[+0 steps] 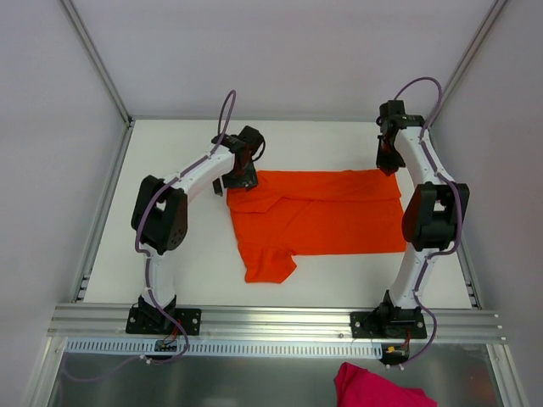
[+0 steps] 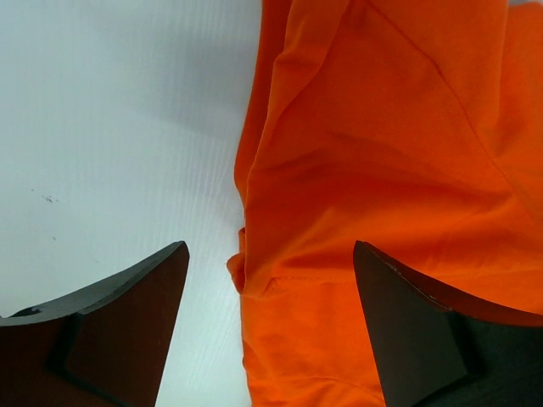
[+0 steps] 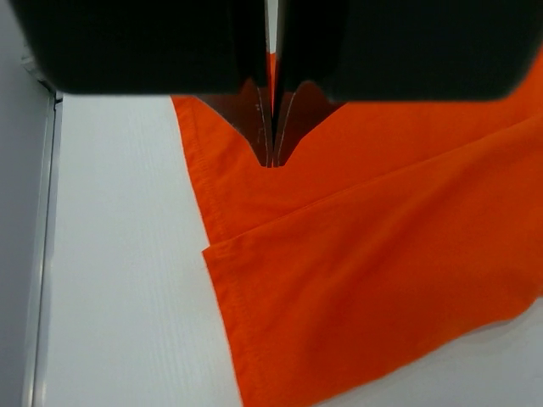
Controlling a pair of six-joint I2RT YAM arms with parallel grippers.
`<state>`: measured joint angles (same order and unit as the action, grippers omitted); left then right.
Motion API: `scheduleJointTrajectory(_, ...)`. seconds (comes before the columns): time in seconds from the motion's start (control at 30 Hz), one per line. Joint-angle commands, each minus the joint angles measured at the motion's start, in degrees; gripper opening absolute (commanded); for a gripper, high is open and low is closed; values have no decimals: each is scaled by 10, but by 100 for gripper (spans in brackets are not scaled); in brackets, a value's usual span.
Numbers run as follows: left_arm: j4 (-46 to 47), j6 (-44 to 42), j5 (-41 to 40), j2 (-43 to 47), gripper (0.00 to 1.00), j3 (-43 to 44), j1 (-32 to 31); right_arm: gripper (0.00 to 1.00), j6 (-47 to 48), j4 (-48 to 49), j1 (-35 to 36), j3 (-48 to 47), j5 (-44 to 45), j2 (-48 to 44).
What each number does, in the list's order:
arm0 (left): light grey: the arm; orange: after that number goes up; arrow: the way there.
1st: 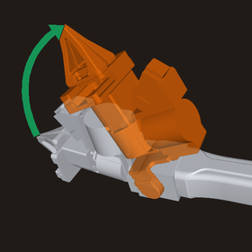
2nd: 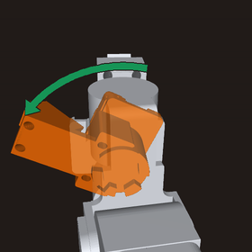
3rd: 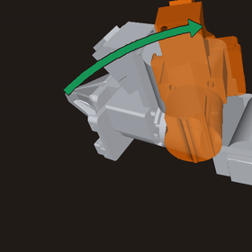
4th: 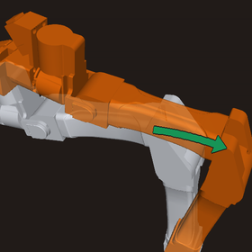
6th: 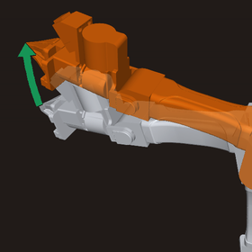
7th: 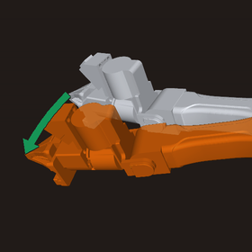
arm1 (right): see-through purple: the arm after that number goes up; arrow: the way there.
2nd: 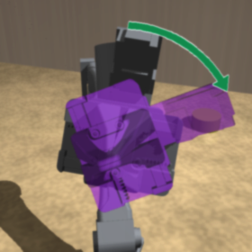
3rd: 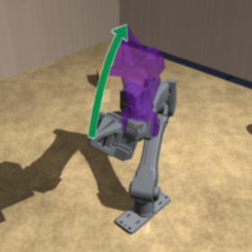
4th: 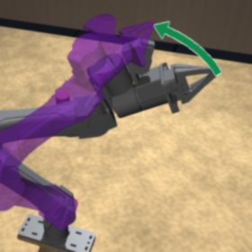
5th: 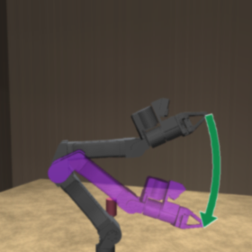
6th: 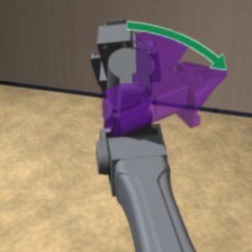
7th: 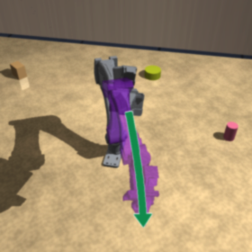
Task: Fold and stack the t-shirts
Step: Fold the flattened tshirt in 1/3 of the way
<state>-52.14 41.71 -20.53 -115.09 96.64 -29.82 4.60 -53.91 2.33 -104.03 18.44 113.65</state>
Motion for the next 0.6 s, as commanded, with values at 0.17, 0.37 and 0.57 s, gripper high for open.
scheduleJointTrajectory(0.17, 54, -30, -17, 8, 84, 41, 27, 1, -8, -20, 50, 0, -24, -69)
scheduleJointTrajectory(0.37, 103, -48, 1, -29, 84, 79, 51, 1, -2, -14, 65, 48, -41, -126)
scheduleJointTrajectory(0.57, 129, -43, 49, -53, 82, 112, 74, 1, -11, -17, 80, 104, -58, -183)
